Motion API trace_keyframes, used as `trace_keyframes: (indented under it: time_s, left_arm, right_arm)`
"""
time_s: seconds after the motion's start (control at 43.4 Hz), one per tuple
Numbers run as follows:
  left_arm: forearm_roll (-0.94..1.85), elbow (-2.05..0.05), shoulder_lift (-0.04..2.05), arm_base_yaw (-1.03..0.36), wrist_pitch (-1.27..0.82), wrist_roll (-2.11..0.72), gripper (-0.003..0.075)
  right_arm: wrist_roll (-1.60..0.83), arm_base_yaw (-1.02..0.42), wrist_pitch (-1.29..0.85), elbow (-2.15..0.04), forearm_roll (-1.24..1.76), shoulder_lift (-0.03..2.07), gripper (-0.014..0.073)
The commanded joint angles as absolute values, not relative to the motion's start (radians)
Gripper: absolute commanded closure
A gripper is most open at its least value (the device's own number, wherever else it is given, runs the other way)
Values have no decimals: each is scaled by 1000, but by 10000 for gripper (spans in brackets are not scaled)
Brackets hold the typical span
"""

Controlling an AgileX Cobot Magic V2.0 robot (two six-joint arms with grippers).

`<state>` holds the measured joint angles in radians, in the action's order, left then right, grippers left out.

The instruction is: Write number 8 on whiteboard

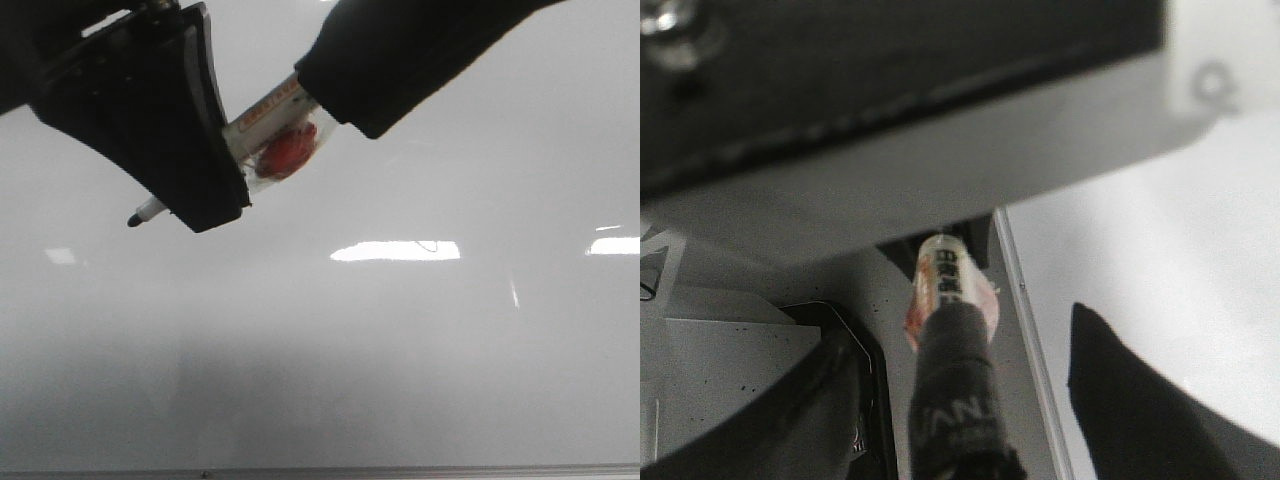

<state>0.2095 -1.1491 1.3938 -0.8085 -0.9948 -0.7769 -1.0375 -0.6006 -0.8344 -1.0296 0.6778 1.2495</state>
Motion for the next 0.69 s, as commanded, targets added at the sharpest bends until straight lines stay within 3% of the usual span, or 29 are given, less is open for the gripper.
trace_keyframes:
  time_s: [0.0,0.138,0.346,0.369,0.392,0.484,0.668]
  left_arm:
    - [231,-1183,1365,-816,-968,-776,741]
    - [231,-1183,1365,-816,-968,-776,741]
    - [231,-1183,1365,-816,-968,-776,739]
    - [231,-1183,1365,-816,-968,-776,736]
    - [231,-1183,1365,-816,-968,-776,729]
    - [233,-1183,1365,-816,-968,-776,639]
    - [240,-1184,1358,-816,-959,-760,339]
  right_arm:
    - [-1052,-602,-805,-1071,725,1235,173]
    - [-1052,-602,-809,-1071,719,1235,299]
    - [-1052,-602,-810,-1071,719,1235,402]
    - [-1052,-602,-810,-1071,719,1235,470]
    - [-1052,-602,-811,-1071,719,1235,479]
    - [-1052,-602,-814,-1071,720,1235,548]
    - [-1052,-602,-845,-1071,720,1235,676]
